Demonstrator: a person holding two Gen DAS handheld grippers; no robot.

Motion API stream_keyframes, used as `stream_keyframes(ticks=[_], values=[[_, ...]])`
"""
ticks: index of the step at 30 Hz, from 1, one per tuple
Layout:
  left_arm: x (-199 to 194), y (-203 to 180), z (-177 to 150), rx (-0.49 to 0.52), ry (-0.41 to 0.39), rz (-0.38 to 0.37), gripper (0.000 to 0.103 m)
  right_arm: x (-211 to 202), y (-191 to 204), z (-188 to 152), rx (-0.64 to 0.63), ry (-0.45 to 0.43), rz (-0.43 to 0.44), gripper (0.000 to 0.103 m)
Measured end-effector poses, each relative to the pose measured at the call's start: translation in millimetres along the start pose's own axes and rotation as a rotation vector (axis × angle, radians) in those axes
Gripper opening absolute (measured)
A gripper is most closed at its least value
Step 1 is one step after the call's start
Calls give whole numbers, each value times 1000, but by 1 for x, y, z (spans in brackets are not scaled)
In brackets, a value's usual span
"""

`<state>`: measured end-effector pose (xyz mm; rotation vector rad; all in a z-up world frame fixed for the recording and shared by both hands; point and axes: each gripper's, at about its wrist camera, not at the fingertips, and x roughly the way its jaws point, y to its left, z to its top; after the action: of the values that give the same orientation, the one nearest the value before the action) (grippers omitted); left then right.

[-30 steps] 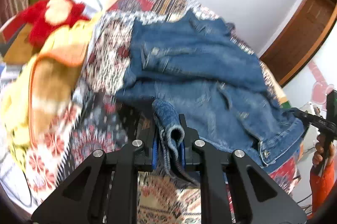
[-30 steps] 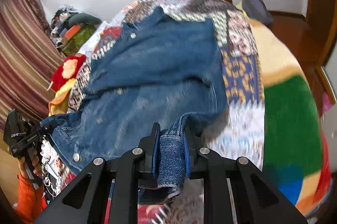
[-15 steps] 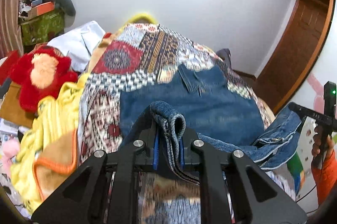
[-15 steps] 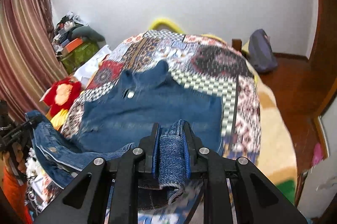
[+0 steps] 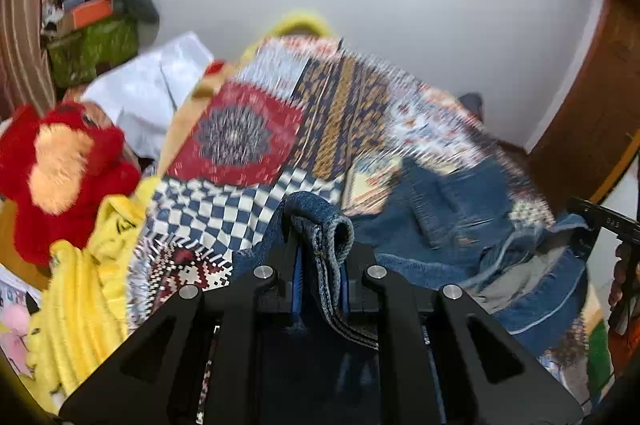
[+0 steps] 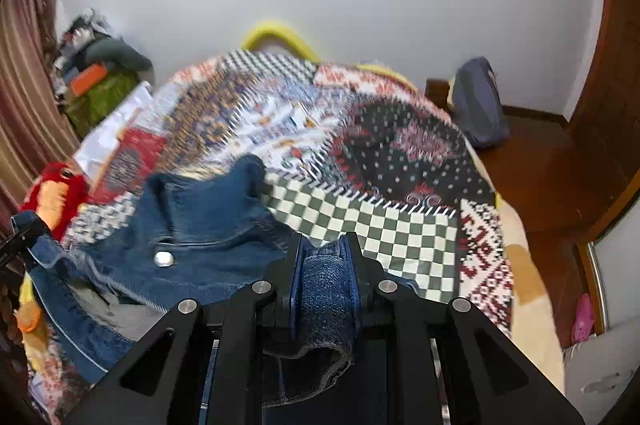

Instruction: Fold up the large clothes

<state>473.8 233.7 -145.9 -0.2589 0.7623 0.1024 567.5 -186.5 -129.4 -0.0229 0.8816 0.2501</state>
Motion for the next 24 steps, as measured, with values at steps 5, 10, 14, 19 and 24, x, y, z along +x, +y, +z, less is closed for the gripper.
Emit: stream_keyframes(ticks=[5, 10, 14, 19, 24], values=[[54, 17, -17, -34, 102, 25, 14, 55, -5, -9, 42, 86, -20, 16], [87, 14, -36, 20, 177, 60, 19, 75, -15, -18, 47, 120, -12, 17], [97, 17, -38, 13, 210, 61, 19, 62, -25, -15, 21, 72, -160, 16], [86, 17, -33, -1, 212, 53, 19, 24, -81, -7, 132, 58, -164, 17], [58, 13, -10, -43, 183, 29, 30, -15, -73, -11, 29, 36, -169, 17]])
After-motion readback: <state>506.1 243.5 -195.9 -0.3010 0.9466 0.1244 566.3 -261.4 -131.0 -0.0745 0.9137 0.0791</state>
